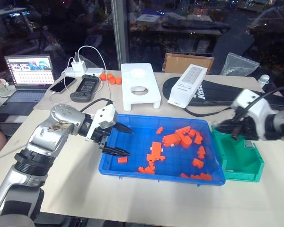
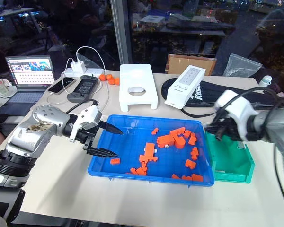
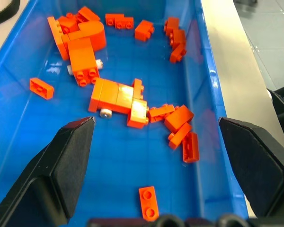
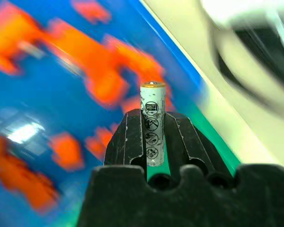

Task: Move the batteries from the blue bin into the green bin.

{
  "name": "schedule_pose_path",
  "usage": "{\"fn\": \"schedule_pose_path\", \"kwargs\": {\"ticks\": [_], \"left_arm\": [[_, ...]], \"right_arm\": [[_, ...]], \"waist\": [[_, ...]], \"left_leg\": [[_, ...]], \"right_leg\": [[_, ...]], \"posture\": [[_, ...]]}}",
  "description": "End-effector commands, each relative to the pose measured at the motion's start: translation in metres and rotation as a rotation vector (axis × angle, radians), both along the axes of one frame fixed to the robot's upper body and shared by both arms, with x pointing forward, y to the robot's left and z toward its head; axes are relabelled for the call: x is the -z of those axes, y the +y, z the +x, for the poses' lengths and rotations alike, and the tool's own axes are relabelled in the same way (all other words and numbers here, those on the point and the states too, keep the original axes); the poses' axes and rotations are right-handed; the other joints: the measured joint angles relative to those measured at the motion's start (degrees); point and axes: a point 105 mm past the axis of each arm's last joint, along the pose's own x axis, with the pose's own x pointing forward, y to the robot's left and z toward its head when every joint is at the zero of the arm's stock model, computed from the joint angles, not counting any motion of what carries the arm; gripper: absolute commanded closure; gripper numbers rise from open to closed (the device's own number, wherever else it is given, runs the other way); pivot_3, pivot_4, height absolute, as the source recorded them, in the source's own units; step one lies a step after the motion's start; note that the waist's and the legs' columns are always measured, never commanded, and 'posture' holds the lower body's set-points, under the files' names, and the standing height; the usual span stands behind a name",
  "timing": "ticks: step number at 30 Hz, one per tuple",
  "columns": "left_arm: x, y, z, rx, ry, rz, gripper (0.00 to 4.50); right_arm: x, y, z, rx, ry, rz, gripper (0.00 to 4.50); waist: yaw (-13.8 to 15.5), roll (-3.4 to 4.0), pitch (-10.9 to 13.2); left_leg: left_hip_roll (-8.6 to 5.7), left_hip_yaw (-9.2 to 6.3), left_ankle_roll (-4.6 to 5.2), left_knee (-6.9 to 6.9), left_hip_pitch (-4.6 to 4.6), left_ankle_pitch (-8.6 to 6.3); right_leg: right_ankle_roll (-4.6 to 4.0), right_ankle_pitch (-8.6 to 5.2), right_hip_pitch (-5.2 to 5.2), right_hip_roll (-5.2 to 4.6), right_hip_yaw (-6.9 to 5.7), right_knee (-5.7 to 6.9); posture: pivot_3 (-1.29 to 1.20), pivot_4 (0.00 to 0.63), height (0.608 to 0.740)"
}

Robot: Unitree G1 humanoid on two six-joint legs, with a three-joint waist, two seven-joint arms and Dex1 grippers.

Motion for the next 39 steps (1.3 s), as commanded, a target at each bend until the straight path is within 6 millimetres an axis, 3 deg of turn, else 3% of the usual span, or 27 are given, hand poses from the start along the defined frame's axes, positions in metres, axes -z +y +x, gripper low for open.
{"fn": "schedule_pose_path", "kwargs": {"ticks": [1,5,6,14,16,19,21,24,26,37,38,39], "left_arm": [[-0.005,-0.006,0.001,0.036,-0.047,0.010,0.00],[-0.008,-0.008,0.001,0.045,-0.045,0.003,0.00],[-0.007,-0.007,0.001,0.044,-0.045,0.016,0.00],[-0.002,-0.001,0.003,0.026,-0.050,0.042,0.00],[-0.002,-0.001,0.003,0.023,-0.053,0.047,0.00],[-0.002,0.000,0.002,0.022,-0.054,0.049,0.00],[-0.002,0.000,0.002,0.021,-0.055,0.049,0.00],[-0.001,0.000,0.002,0.020,-0.057,0.048,0.00],[0.000,-0.001,0.001,0.021,-0.056,0.046,0.00],[0.002,0.000,-0.005,-0.005,-0.047,0.040,0.00],[0.002,0.000,-0.005,-0.008,-0.048,0.040,0.00],[0.002,0.000,-0.005,-0.011,-0.050,0.040,0.00]], "right_arm": [[-0.001,-0.004,0.000,0.050,-0.026,0.028,4.22],[0.027,-0.008,-0.004,0.075,0.048,0.021,4.22],[0.029,-0.008,-0.006,0.074,0.056,0.009,3.22],[-0.006,0.015,0.008,-0.016,-0.070,-0.010,0.57],[-0.025,0.046,0.020,-0.134,-0.178,0.022,0.02],[-0.024,0.099,0.023,-0.348,-0.199,0.053,0.02],[-0.018,0.113,0.023,-0.417,-0.192,0.039,0.02],[0.019,0.137,0.027,-0.564,-0.129,-0.066,0.02],[0.030,0.151,0.031,-0.653,-0.115,-0.103,0.02],[0.064,0.172,0.057,-0.807,-0.025,-0.143,0.02],[0.067,0.173,0.057,-0.812,-0.006,-0.129,0.52],[0.070,0.173,0.057,-0.821,0.012,-0.127,0.72]], "waist": [[-0.4,0.19,-0.1],[-0.7,0.31,-0.1],[-0.7,0.31,-0.1],[-0.9,0.42,-0.1],[-1.2,0.42,-0.1],[-1.8,0.45,-0.1],[-1.6,0.45,-0.1],[-0.9,0.44,-0.1],[-0.8,0.42,-0.1],[-0.4,0.43,-0.1],[-0.4,0.43,-0.1],[-0.3,0.43,-0.1]], "left_leg": [[0.00,0.00,0.00,0.00,0.01,0.00],[0.00,-0.02,0.04,-0.01,-0.01,-0.02],[-0.01,-0.02,0.04,0.00,-0.02,-0.02],[-0.01,-0.03,0.04,0.01,0.01,-0.02],[-0.01,-0.02,0.04,0.01,0.00,-0.02],[0.00,-0.04,0.04,-0.03,0.03,-0.02],[0.03,-0.09,0.04,-0.03,0.01,-0.02],[0.00,-0.09,0.05,0.02,-0.08,-0.03],[0.01,-0.08,0.06,0.05,-0.08,-0.04],[0.02,-0.08,0.06,0.07,-0.03,-0.03],[0.02,-0.08,0.06,0.06,-0.03,-0.03],[0.01,-0.08,0.06,0.07,-0.03,-0.03]], "right_leg": [[-0.01,0.01,-0.01,0.00,0.01,0.03],[-0.01,0.00,-0.01,0.04,0.02,0.06],[0.00,0.00,-0.01,0.03,0.02,0.05],[0.10,-0.06,0.01,0.03,0.02,0.05],[0.10,-0.05,0.01,0.03,0.01,0.05],[0.13,-0.08,-0.01,0.05,0.02,0.09],[0.14,-0.09,-0.01,0.11,0.01,0.09],[0.11,-0.07,-0.02,0.09,0.00,0.04],[0.11,-0.07,-0.01,0.09,0.00,0.01],[0.02,-0.02,-0.03,0.11,0.00,0.16],[0.01,-0.01,-0.04,0.11,0.00,0.18],[0.01,-0.01,-0.04,0.11,0.00,0.23]], "posture": [[0.00,0.150,0.731],[0.00,0.150,0.731],[0.00,0.150,0.731],[0.00,0.150,0.731],[0.00,0.150,0.731],[0.00,0.150,0.731],[0.00,0.150,0.731],[0.00,0.150,0.731],[0.00,0.150,0.731],[0.00,0.150,0.731],[0.00,0.150,0.731],[0.00,0.150,0.731]]}}
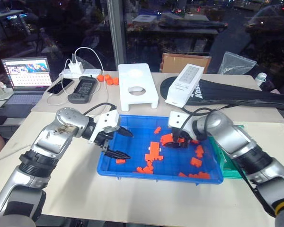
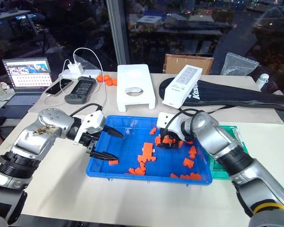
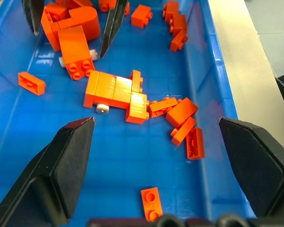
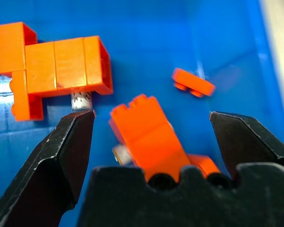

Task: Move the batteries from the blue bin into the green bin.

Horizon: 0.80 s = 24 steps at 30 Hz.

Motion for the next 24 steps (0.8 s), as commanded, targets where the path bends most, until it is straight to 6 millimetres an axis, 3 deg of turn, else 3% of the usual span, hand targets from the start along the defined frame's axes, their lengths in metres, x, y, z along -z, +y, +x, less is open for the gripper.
{"fn": "schedule_pose_path", "kwargs": {"ticks": [1,4,7,13,15,18,24], "left_arm": [[-0.011,0.002,-0.002,-0.002,-0.044,-0.011,0.00],[-0.011,0.002,-0.002,-0.006,-0.046,-0.011,0.00],[-0.010,0.001,-0.002,-0.009,-0.048,-0.012,0.00],[-0.008,-0.002,-0.002,0.001,-0.045,-0.016,0.00],[-0.008,-0.004,-0.001,0.009,-0.047,-0.018,0.00],[-0.008,-0.006,0.000,0.019,-0.049,-0.019,0.00],[-0.006,-0.011,0.001,0.041,-0.059,-0.019,0.00]], "right_arm": [[-0.005,0.003,0.003,-0.045,-0.001,-0.003,1.05],[-0.008,0.003,0.005,-0.031,0.010,0.007,2.05],[-0.030,0.005,0.006,-0.027,-0.010,0.060,3.00],[-0.075,-0.005,-0.002,0.001,-0.053,0.125,3.03],[-0.085,-0.019,-0.008,0.037,-0.046,0.119,3.03],[-0.083,-0.042,-0.004,0.124,-0.076,0.052,3.03],[-0.067,-0.064,0.013,0.248,-0.131,-0.005,3.03]], "waist": [[0.1,0.00,0.0],[0.3,0.00,0.0],[0.3,0.00,0.0],[0.4,0.01,0.0],[0.4,0.01,0.0],[0.6,0.00,0.0],[0.1,0.00,0.0]], "left_leg": [[0.00,0.00,0.00,0.00,0.00,0.00],[0.00,0.00,0.00,0.03,0.00,0.00],[-0.01,0.00,0.00,0.05,0.02,0.00],[-0.01,0.00,-0.01,0.05,0.05,0.00],[0.00,-0.01,-0.01,0.04,0.05,0.00],[-0.02,0.00,-0.01,0.05,0.03,0.00],[-0.01,0.00,-0.01,0.04,0.08,0.00]], "right_leg": [[0.00,0.00,-0.01,0.00,0.00,0.02],[0.00,0.00,-0.01,0.00,0.00,0.07],[-0.01,0.00,-0.02,0.00,0.00,0.18],[-0.02,-0.01,-0.06,0.01,0.00,0.31],[-0.03,-0.02,-0.05,0.01,-0.01,0.30],[-0.03,-0.02,-0.06,0.01,-0.01,0.29],[-0.05,-0.06,-0.07,0.01,-0.01,0.32]], "posture": [[0.00,0.150,0.731],[0.00,0.150,0.731],[0.00,0.150,0.731],[0.00,0.150,0.731],[0.00,0.150,0.731],[0.00,0.150,0.731],[0.00,0.150,0.731]]}}
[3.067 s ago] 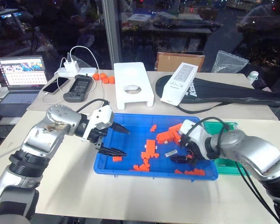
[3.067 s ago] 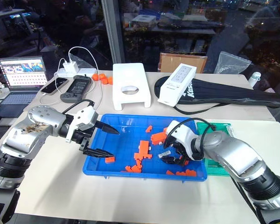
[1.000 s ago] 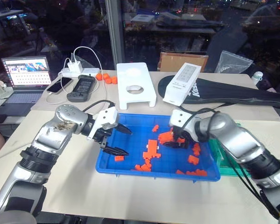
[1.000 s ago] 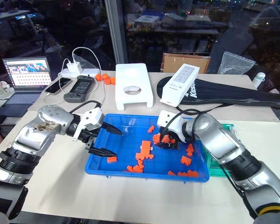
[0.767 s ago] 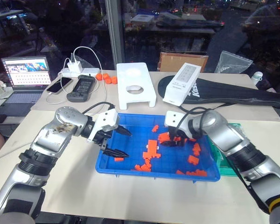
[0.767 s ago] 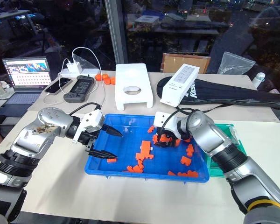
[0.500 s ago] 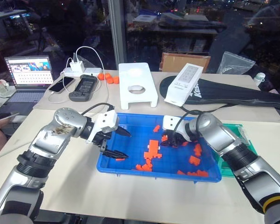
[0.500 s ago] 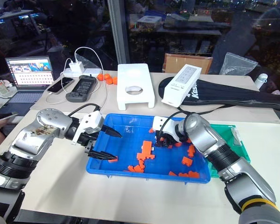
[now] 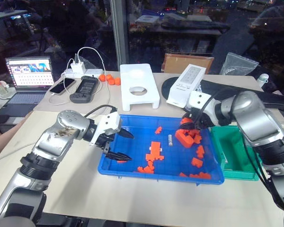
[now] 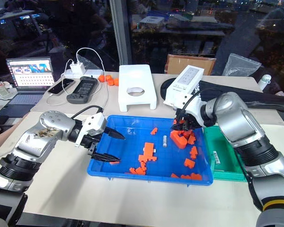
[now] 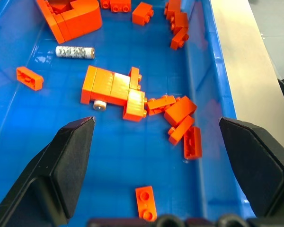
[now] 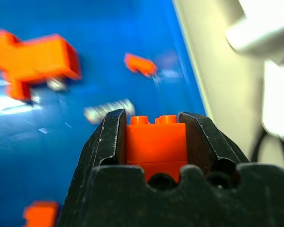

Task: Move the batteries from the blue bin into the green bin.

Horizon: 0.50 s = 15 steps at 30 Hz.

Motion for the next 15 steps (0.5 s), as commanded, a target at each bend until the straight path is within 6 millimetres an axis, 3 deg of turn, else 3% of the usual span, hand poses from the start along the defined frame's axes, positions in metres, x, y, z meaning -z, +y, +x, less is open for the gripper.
{"fn": "schedule_pose_path", "kwargs": {"ticks": [1,2,4,5,7,11,15], "left_arm": [[-0.007,-0.003,0.000,0.029,-0.047,0.003,0.00],[-0.007,-0.003,0.000,0.030,-0.046,0.003,0.00],[-0.007,-0.002,0.001,0.024,-0.055,0.008,0.00],[-0.008,-0.003,0.007,-0.008,-0.076,-0.001,0.00],[-0.011,-0.004,0.014,-0.045,-0.098,-0.018,0.00],[-0.012,-0.001,0.011,-0.041,-0.096,-0.010,0.00],[-0.011,0.002,0.011,-0.048,-0.096,-0.003,0.00]], "right_arm": [[-0.003,-0.009,0.009,0.058,-0.063,-0.008,3.03],[-0.002,-0.008,0.010,0.066,-0.057,0.015,3.03],[0.003,-0.008,0.014,0.082,-0.055,0.028,2.03],[0.005,-0.009,0.014,0.082,-0.059,0.018,1.93],[0.003,-0.005,0.016,0.080,-0.077,0.027,1.21],[-0.010,0.006,0.012,0.052,-0.106,0.052,0.04],[-0.020,0.023,-0.004,-0.013,-0.074,0.099,0.04]], "waist": [[-0.1,0.00,0.0],[-0.2,0.00,0.0],[-0.4,0.00,0.0],[-0.4,0.00,0.0],[-0.2,0.00,0.0],[0.0,0.00,0.0],[0.1,0.00,0.0]], "left_leg": [[0.00,0.00,0.00,0.00,-0.01,0.00],[0.00,0.01,0.00,-0.01,-0.01,0.00],[0.00,0.00,0.01,-0.02,0.00,0.00],[0.00,0.00,0.01,-0.02,0.00,0.00],[0.00,-0.01,0.01,-0.01,0.00,0.00],[-0.01,-0.01,0.00,0.01,-0.02,0.00],[0.00,-0.01,0.01,-0.02,-0.02,0.00]], "right_leg": [[-0.01,0.00,-0.01,0.00,0.00,0.00],[-0.03,0.02,-0.01,0.00,0.00,0.00],[-0.03,0.02,-0.01,0.01,0.00,0.02],[-0.03,0.02,-0.01,0.02,0.00,0.02],[-0.03,0.02,0.00,0.01,0.00,0.02],[-0.03,0.01,0.01,0.01,0.00,0.00],[-0.03,0.02,-0.01,0.02,0.00,0.02]], "posture": [[0.00,0.150,0.731],[0.00,0.150,0.731],[0.00,0.150,0.731],[0.00,0.150,0.731],[0.00,0.150,0.731],[0.00,0.150,0.731],[0.00,0.150,0.731]]}}
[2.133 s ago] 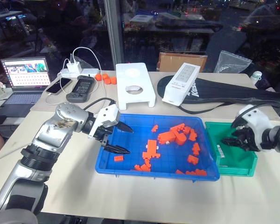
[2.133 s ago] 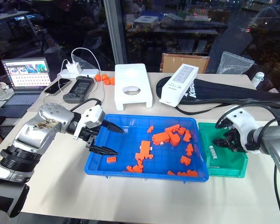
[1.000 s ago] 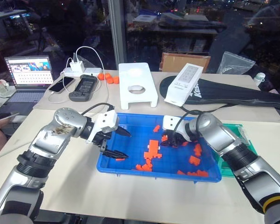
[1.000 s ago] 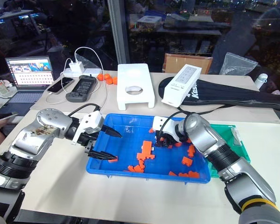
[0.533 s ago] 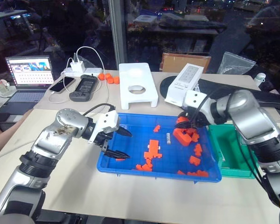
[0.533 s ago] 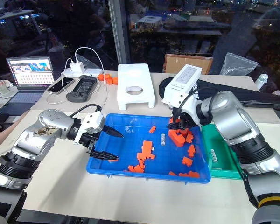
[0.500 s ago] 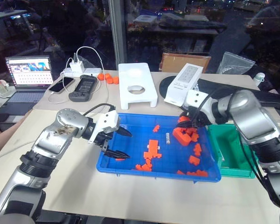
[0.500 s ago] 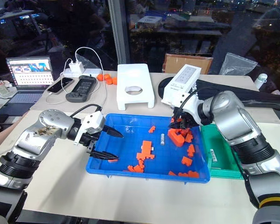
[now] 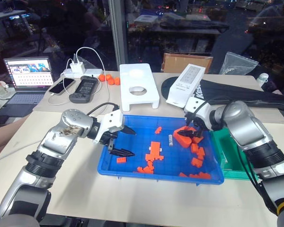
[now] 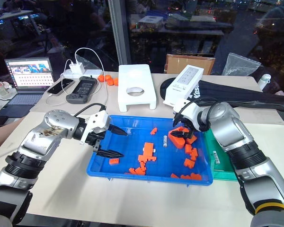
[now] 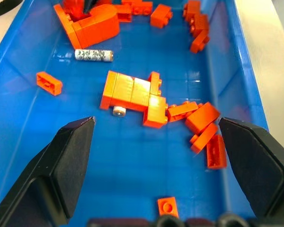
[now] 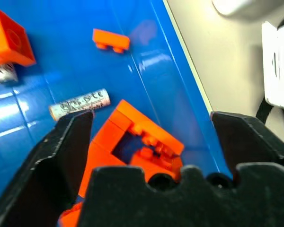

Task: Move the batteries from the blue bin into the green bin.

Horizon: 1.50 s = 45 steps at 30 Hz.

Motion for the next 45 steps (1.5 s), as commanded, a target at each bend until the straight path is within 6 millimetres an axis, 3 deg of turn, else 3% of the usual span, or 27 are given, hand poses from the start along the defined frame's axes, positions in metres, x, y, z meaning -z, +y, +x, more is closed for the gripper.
{"fn": "schedule_pose_path", "kwargs": {"ticks": [1,5,7,10,17,28,35,39,42,45], "left_arm": [[-0.012,0.001,0.000,0.013,-0.057,-0.007,0.00],[-0.012,0.001,-0.001,0.017,-0.058,-0.003,0.00],[-0.013,0.001,0.000,0.020,-0.065,-0.002,0.00],[-0.014,0.000,0.003,0.013,-0.083,-0.006,0.00],[-0.015,0.001,0.002,0.004,-0.093,-0.006,0.00],[-0.013,0.004,-0.004,-0.033,-0.094,-0.014,0.00],[-0.012,0.008,-0.006,-0.055,-0.097,-0.013,0.00],[-0.012,0.007,-0.005,-0.054,-0.099,-0.014,0.00],[-0.012,0.005,-0.004,-0.051,-0.100,-0.016,0.00],[-0.011,0.004,-0.004,-0.045,-0.099,-0.017,0.00]], "right_arm": [[-0.030,0.019,-0.018,-0.084,-0.023,0.067,0.04],[-0.018,0.037,-0.043,-0.176,0.096,0.096,0.04],[-0.008,0.040,-0.044,-0.174,0.114,0.088,0.04],[0.016,0.036,-0.039,-0.146,0.137,0.045,0.04],[0.043,0.035,-0.022,-0.185,0.146,-0.029,0.04],[0.060,0.029,0.013,-0.271,0.147,-0.212,0.04],[0.071,0.021,0.013,-0.278,0.229,-0.244,0.04],[0.067,0.024,0.012,-0.287,0.238,-0.228,0.99],[0.064,0.029,0.012,-0.298,0.225,-0.211,1.95],[0.059,0.033,0.011,-0.306,0.201,-0.194,1.95]], "waist": [[0.0,0.00,0.0],[0.0,0.00,0.0],[0.0,0.00,0.0],[0.0,-0.01,0.0],[-0.1,-0.01,0.0],[-0.2,-0.01,0.0],[0.0,-0.01,0.0],[-0.1,-0.01,0.0],[-0.1,-0.01,0.0],[-0.1,-0.01,0.0]], "left_leg": [[0.00,0.00,0.00,0.00,0.00,0.00],[0.00,0.00,0.00,0.00,0.02,0.00],[0.00,0.00,0.00,0.00,0.01,0.00],[0.00,0.00,0.00,0.02,0.02,0.00],[0.00,0.00,0.00,0.03,0.02,0.00],[0.01,0.00,0.00,0.02,0.03,0.00],[0.01,0.00,0.00,0.03,0.13,0.00],[0.01,0.00,0.00,0.03,0.17,0.00],[0.01,0.00,0.00,0.03,0.16,0.00],[0.01,0.00,0.00,0.02,0.16,0.00]], "right_leg": [[0.00,0.00,0.00,0.00,0.00,0.00],[0.00,0.00,0.01,0.00,0.00,0.01],[0.01,-0.01,0.01,0.00,0.00,0.01],[0.01,-0.01,0.03,0.00,0.00,0.00],[0.04,-0.02,0.00,0.00,0.00,0.02],[0.00,0.00,0.03,0.01,0.00,0.01],[-0.01,0.00,0.13,0.01,-0.01,0.01],[-0.01,0.00,0.15,0.01,-0.01,0.03],[0.00,0.00,0.15,0.01,-0.01,0.05],[-0.01,0.00,0.14,0.02,-0.01,0.06]], "posture": [[0.00,0.150,0.731],[0.00,0.150,0.731],[0.00,0.150,0.731],[0.00,0.150,0.731],[0.00,0.150,0.731],[0.00,0.150,0.731],[0.00,0.150,0.731],[0.00,0.150,0.731],[0.00,0.150,0.731],[0.00,0.150,0.731]]}}
